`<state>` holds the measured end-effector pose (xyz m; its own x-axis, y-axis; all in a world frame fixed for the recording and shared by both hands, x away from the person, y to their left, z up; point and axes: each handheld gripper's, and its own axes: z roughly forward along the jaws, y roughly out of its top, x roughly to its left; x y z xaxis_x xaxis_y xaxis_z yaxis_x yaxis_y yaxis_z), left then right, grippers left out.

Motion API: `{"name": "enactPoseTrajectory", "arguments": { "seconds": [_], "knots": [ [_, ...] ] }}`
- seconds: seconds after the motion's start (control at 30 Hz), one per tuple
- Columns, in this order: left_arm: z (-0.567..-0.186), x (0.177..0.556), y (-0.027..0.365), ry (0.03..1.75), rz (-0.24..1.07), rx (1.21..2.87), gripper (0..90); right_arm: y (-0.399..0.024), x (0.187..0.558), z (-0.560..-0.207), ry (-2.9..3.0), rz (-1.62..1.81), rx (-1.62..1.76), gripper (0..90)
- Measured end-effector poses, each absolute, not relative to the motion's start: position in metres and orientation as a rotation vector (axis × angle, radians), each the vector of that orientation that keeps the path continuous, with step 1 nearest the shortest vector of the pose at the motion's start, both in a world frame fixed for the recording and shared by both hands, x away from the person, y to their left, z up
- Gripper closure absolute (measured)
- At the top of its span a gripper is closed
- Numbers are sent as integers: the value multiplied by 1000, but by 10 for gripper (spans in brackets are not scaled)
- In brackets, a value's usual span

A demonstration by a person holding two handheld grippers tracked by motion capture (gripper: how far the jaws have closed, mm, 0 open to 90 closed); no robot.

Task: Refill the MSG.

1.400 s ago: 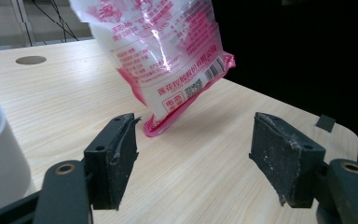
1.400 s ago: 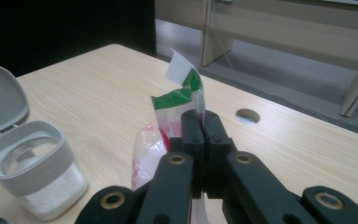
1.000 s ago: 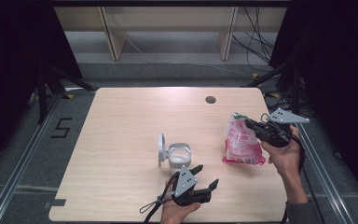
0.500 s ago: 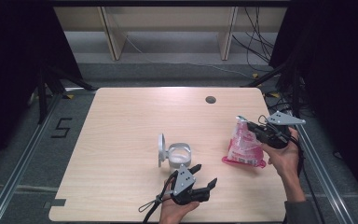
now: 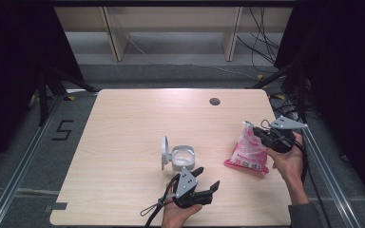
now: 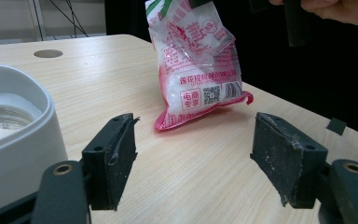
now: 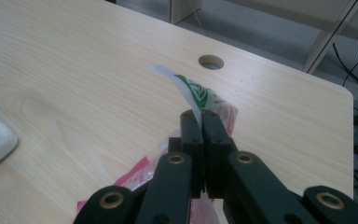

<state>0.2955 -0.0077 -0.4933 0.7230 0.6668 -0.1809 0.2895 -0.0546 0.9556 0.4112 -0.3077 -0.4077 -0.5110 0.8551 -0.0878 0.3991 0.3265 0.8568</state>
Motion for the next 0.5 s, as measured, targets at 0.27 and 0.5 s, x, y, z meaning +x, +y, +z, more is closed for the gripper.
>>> {"name": "enactPoseTrajectory", "arguments": {
  "seconds": [0.27,0.5],
  "knots": [
    [-493,295,-7,787,358,1653,297,-313,417,-425,2082,1063,1138,896],
    [-493,295,-6,788,358,1655,297,-316,418,-430,2072,1070,1183,885]
  ]
}}
